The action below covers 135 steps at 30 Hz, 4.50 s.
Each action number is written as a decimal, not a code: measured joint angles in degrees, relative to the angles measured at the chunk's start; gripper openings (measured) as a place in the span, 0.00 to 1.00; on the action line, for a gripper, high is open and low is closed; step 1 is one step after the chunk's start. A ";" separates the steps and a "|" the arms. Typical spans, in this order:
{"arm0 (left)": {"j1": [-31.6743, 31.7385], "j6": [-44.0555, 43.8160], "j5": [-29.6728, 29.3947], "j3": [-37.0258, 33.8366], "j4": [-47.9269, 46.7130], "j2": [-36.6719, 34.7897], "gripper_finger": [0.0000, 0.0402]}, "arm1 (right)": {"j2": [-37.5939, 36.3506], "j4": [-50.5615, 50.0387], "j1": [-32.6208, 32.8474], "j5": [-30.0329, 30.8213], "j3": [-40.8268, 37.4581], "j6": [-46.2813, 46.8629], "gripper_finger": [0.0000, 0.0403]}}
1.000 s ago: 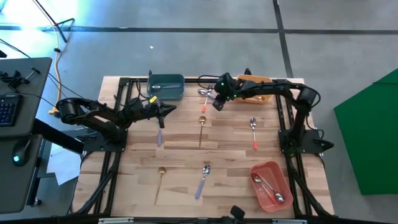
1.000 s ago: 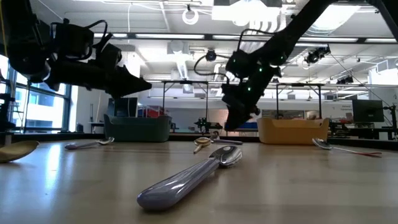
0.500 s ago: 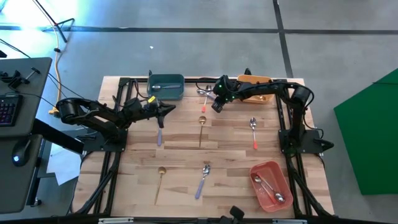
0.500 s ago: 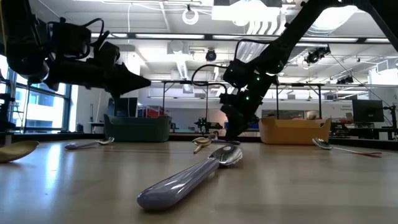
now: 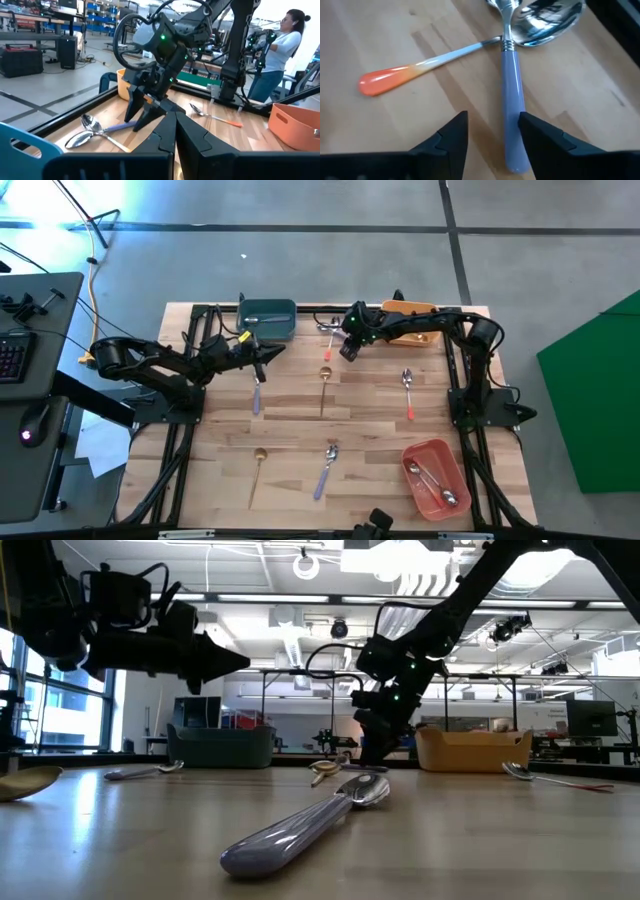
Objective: Sort silverware by color (type)
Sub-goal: Put the top center violet spoon into the dark green bin
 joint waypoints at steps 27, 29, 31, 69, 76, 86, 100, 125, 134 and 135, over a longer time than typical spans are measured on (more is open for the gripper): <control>-0.04 -0.03 0.22 0.00 0.11 0.00 0.00 | 0.09 -16.86 1.61 1.22 9.36 1.65 0.00; -0.04 -0.03 0.20 0.00 0.11 0.00 0.00 | -0.04 -18.19 1.79 1.22 11.02 1.44 0.00; -0.04 -0.03 0.20 0.00 0.11 0.00 0.00 | 0.01 -20.14 2.03 1.24 12.26 0.88 0.00; -0.07 -0.19 0.00 0.00 0.24 0.00 0.00 | 5.70 -9.81 2.67 4.37 8.43 -0.05 0.12; 0.36 -0.98 2.04 -0.09 0.05 -0.46 0.00 | 5.06 -14.30 2.89 4.83 11.56 -1.29 0.08; 5.78 -1.32 3.38 -3.17 0.05 -8.20 0.00 | -0.17 -14.79 6.92 5.17 19.68 0.46 0.07; 6.71 -2.08 3.47 -3.58 -1.16 -13.38 0.00 | 9.66 -1.36 9.29 2.97 36.85 -2.38 0.07; 6.64 -1.60 3.52 -3.58 -2.69 -14.01 0.00 | 32.41 -9.11 7.85 -3.64 64.41 -0.79 0.08; 6.62 -1.58 3.50 -3.58 -2.69 -14.01 0.00 | 33.33 -9.92 7.50 -4.31 64.30 0.61 0.15; 6.63 -1.58 3.50 -3.58 -2.69 -14.01 0.00 | 33.33 -9.91 7.50 -4.31 64.30 0.62 0.16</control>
